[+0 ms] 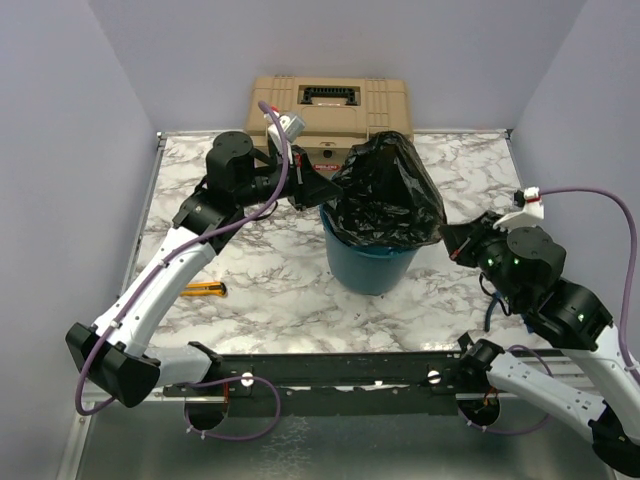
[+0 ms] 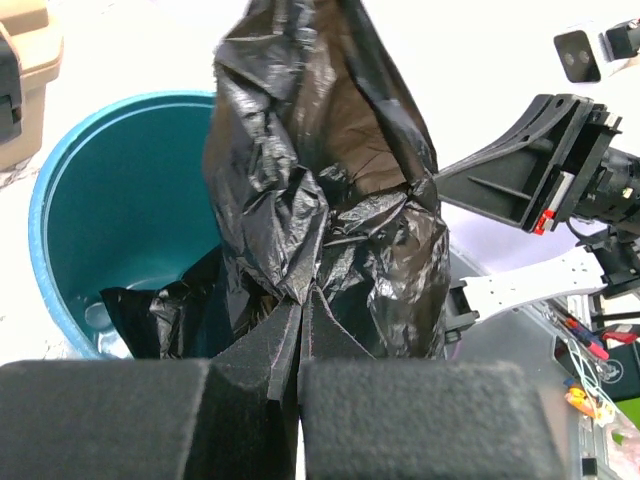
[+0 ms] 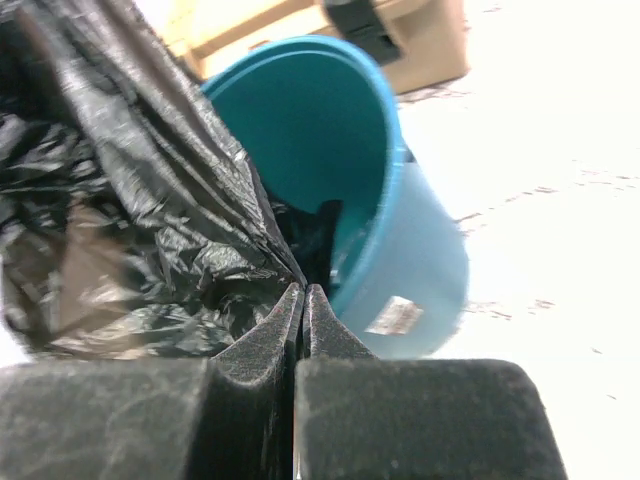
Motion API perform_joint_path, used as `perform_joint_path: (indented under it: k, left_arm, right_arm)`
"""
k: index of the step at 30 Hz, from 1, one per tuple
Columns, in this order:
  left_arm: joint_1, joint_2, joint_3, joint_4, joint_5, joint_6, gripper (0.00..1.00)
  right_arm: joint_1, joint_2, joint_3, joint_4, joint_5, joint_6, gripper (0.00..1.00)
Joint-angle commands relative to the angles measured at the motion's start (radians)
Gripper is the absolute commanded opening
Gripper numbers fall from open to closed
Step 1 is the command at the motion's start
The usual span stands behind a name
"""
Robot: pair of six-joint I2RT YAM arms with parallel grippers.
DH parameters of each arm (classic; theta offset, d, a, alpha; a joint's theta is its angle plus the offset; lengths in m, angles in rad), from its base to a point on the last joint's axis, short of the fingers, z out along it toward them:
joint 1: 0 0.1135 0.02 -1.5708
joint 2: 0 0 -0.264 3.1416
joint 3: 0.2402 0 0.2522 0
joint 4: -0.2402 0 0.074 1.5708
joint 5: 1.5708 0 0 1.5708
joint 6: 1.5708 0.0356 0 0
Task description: Put the trash bags into the trash bin
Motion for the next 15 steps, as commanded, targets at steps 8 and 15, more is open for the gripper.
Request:
perform_joint_path:
  k: [8, 15]
  left_arm:
    - [-0.003, -0.043, -0.092, -0.072, 0.058, -0.022, 0.0]
    - [-0.013, -0.128, -0.172, -0.072, 0.046, -0.061, 0.41]
  right_arm:
    - [-0.002, -0.039, -0.003, -0.17, 0.075, -0.045, 0.01]
    - [-0.002, -0.117, -0.101, -0.138, -0.024, 0.005, 0.01]
